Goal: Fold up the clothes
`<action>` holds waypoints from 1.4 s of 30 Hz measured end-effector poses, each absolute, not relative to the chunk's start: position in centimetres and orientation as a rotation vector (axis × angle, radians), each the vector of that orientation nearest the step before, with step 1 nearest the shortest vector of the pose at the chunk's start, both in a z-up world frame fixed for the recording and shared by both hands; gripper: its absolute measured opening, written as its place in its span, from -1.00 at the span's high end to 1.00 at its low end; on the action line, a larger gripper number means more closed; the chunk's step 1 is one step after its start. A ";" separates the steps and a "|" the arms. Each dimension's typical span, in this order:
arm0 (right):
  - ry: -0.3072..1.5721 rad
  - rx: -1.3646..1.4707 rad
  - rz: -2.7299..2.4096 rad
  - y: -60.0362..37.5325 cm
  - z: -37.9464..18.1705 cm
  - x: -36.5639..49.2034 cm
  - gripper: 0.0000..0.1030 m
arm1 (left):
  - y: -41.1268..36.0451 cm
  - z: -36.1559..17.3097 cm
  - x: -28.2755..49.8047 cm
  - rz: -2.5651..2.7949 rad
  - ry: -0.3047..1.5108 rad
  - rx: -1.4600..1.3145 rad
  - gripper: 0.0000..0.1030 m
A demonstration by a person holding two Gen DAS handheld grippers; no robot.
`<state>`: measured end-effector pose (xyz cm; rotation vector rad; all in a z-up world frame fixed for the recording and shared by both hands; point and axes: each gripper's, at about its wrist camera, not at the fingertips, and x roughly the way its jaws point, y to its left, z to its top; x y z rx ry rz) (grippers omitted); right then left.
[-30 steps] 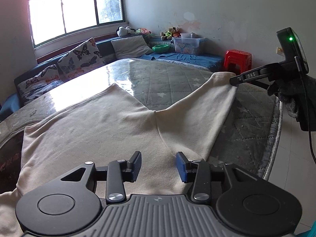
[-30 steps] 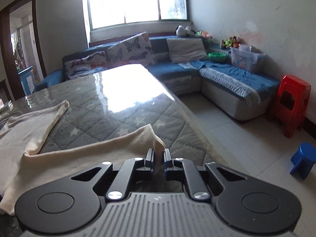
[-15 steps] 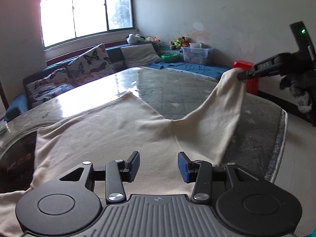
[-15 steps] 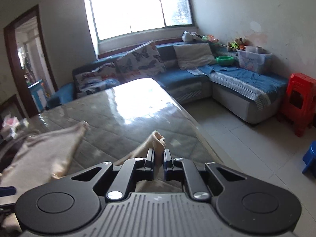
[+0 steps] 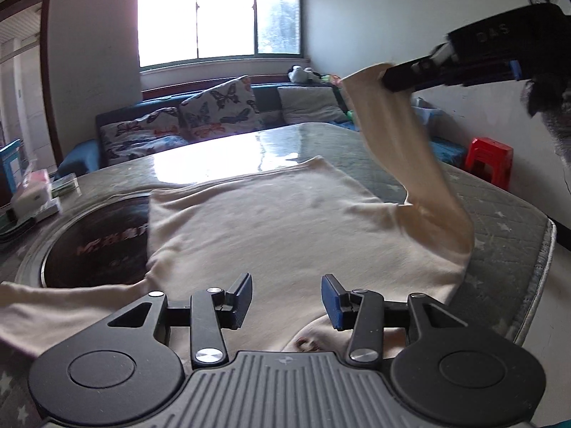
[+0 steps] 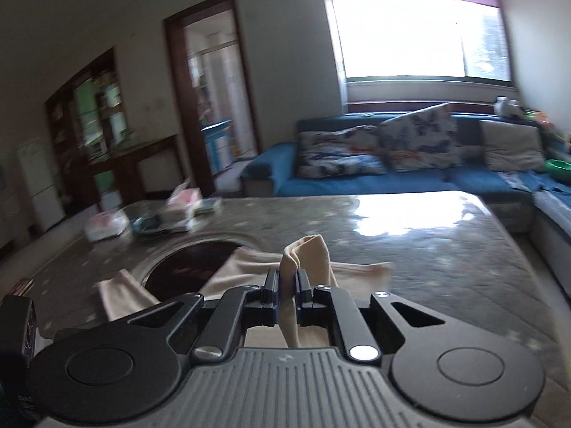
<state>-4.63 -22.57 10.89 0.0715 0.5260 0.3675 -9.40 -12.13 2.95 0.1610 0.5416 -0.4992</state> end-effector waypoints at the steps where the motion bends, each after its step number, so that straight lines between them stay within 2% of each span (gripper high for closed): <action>1: 0.536 0.058 0.398 -21.2 10.7 -4.1 0.85 | -11.7 2.9 -9.5 -0.489 0.544 0.154 0.10; 7: 0.608 0.001 0.538 -14.7 8.1 -2.4 0.85 | -9.9 2.6 -9.8 -0.436 0.565 0.132 0.10; 9: 0.629 0.003 0.565 -14.1 7.4 -2.4 0.77 | -10.1 2.4 -9.7 -0.428 0.572 0.132 0.10; 12: 0.645 -0.008 0.616 -14.2 6.7 -3.1 0.66 | -10.3 2.5 -9.6 -0.428 0.573 0.135 0.10; 18: 0.652 -0.063 0.504 -18.7 6.7 -4.3 0.59 | -10.4 3.1 -9.7 -0.411 0.547 0.145 0.10; 23: 0.740 -0.076 0.398 -23.1 3.9 -5.5 0.59 | -10.4 3.0 -8.4 -0.399 0.556 0.120 0.15; 29: 0.770 -0.077 0.379 -24.8 1.8 -6.4 0.59 | -11.7 2.8 -7.4 -0.422 0.577 0.145 0.41; 35: 0.684 -0.097 0.390 -24.2 3.2 -5.0 0.59 | -12.8 2.8 -6.7 -0.442 0.576 0.153 0.41; 42: 0.708 -0.101 0.396 -22.8 1.7 -2.1 0.61 | -12.3 1.7 -4.5 -0.397 0.616 0.121 0.44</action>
